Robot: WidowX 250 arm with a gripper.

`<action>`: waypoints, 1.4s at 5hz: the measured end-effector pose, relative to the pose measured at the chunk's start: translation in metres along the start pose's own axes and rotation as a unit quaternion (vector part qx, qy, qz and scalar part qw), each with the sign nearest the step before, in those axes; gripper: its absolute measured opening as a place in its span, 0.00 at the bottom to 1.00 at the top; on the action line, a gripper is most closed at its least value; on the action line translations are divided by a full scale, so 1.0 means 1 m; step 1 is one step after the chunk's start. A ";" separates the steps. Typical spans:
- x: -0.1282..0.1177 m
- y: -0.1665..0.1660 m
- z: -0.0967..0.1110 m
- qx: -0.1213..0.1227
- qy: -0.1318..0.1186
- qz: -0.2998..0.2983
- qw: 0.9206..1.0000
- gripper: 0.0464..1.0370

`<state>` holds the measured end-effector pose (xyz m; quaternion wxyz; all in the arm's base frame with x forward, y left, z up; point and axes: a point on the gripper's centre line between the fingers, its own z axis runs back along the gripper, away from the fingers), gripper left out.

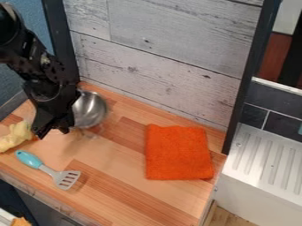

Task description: Put a siver pot from the right side of the table to the left side

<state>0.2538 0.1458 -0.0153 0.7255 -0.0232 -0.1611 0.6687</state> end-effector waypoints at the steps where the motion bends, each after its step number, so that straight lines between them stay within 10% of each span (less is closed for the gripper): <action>1: -0.001 0.003 0.000 0.008 0.011 0.006 1.000 0.44; 3: -0.007 -0.003 0.003 0.010 0.026 -0.010 1.000 0.97; 7: -0.012 -0.029 0.074 0.071 -0.004 -0.075 0.995 0.96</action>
